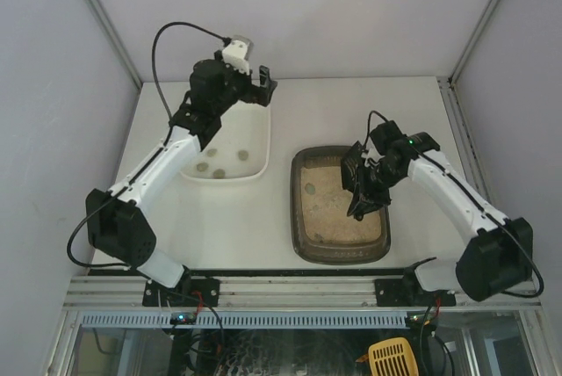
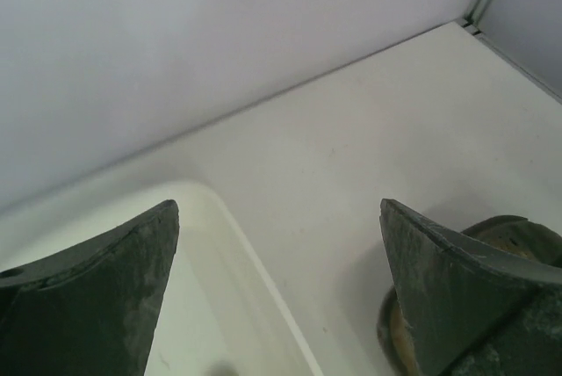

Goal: Clean the litter box

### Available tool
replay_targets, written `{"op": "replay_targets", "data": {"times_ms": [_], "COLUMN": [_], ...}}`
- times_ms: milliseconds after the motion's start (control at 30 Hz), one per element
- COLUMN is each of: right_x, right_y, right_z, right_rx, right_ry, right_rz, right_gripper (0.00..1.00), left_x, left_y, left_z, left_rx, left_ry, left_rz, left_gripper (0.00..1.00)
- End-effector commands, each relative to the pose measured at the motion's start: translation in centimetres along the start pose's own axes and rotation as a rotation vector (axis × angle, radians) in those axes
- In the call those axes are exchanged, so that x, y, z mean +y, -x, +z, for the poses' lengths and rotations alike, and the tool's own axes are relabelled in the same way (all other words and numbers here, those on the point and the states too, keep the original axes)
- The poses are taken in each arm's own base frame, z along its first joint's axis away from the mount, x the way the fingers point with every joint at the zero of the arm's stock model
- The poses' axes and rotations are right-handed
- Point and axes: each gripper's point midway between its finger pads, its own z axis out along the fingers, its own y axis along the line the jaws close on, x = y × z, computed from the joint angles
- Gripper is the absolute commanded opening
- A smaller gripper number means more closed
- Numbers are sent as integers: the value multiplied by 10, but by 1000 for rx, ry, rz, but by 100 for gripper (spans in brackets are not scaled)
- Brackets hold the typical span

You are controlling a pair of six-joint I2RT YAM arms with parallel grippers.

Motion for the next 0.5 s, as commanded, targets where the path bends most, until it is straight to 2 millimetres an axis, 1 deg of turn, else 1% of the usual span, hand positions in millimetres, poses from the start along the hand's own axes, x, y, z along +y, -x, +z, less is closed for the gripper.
{"op": "replay_targets", "data": {"times_ms": [0, 67, 200, 233, 267, 467], "right_x": [7, 7, 11, 11, 11, 3], "right_y": [-15, -22, -33, -34, -34, -26], "right_z": [3, 9, 26, 30, 33, 45], "right_rx": [127, 177, 281, 299, 311, 324], "right_ry": [-48, -74, -106, -119, -133, -205], "right_rz": [-29, -29, -48, -56, -62, -82], "right_gripper": [0, 0, 0, 0, 0, 0], "left_x": [11, 10, -3, -5, -7, -18], "left_y": [-53, -67, -87, -96, -100, -119], "left_z": [-25, -28, -24, -23, -23, -25], "left_rx": [137, 162, 215, 226, 226, 271], "left_ry": [154, 168, 121, 126, 126, 143], "left_rz": [-393, -466, -579, -610, -638, -823], "left_gripper": [100, 100, 100, 100, 100, 100]}}
